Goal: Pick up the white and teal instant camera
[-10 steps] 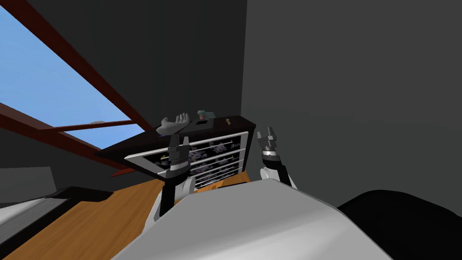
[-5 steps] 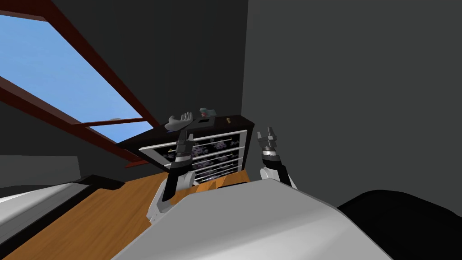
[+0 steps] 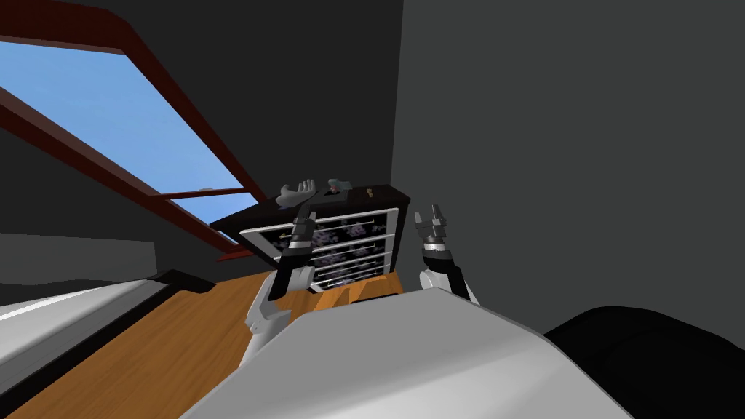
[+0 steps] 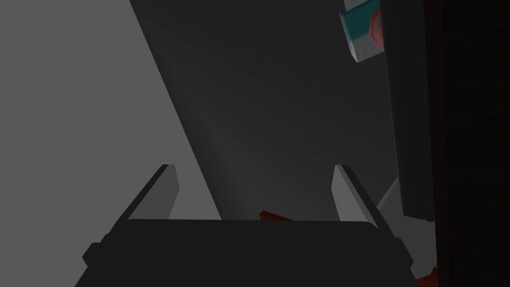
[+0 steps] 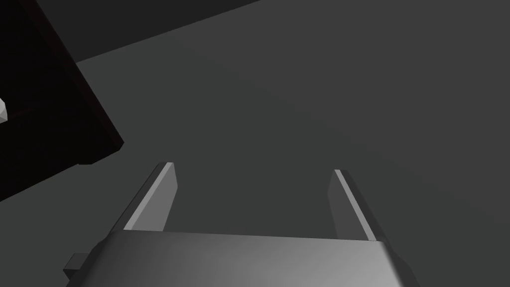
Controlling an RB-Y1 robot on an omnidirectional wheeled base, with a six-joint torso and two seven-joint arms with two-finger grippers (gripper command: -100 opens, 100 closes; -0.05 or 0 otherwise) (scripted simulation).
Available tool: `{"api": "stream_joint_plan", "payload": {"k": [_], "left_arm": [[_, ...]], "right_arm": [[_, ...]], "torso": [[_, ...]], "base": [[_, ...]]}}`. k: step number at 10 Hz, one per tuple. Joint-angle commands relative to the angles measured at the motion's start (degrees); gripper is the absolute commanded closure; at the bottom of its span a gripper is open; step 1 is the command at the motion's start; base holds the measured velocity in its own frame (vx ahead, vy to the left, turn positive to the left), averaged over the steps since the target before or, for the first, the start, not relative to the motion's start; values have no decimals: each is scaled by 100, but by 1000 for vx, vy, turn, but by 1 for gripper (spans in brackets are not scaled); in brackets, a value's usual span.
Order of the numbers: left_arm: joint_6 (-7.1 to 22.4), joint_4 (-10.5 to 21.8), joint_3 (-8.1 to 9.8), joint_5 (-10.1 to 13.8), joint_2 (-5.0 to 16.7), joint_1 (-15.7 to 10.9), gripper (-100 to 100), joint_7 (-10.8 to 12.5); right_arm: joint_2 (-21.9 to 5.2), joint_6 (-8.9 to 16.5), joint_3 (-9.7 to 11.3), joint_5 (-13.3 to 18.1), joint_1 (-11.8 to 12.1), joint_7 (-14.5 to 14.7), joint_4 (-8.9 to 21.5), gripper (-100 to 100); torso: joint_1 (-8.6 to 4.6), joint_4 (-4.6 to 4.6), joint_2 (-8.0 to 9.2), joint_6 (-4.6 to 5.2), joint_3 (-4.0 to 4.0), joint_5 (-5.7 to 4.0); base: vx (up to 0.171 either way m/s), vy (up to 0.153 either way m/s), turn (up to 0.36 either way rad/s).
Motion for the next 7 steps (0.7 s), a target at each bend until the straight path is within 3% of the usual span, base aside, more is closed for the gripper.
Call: {"api": "stream_joint_plan", "payload": {"k": [1,2,4,5,6,7], "left_arm": [[272,61,24,3,89,-220,-100,27],[405,244,56,-1,243,-419,-100,66],[635,244,56,-1,243,-578,-100,66],[853,445,88,0,392,-800,-100,105],[977,445,88,0,392,-952,-100,105],[1020,445,88,0,392,-956,-100,105]], "right_arm": [[0,0,0,0,0,0,0,0],[0,0,0,0,0,0,0,0],[0,0,0,0,0,0,0,0],[0,0,0,0,0,0,0,0],[-1,0,0,0,1,0,0,0],[-1,0,0,0,1,0,0,0]], "torso": [[0,0,0,0,0,0],[0,1,-2,1,1,-1],[2,-1,-9,1,-4,0],[7,-3,-17,1,-9,1],[16,-4,-19,-1,-10,3],[17,-3,-17,0,-8,3]], "base": [[-75,-30,54],[-42,6,83],[-36,-14,19],[-26,18,69],[-37,19,72],[-9,4,14]]}}
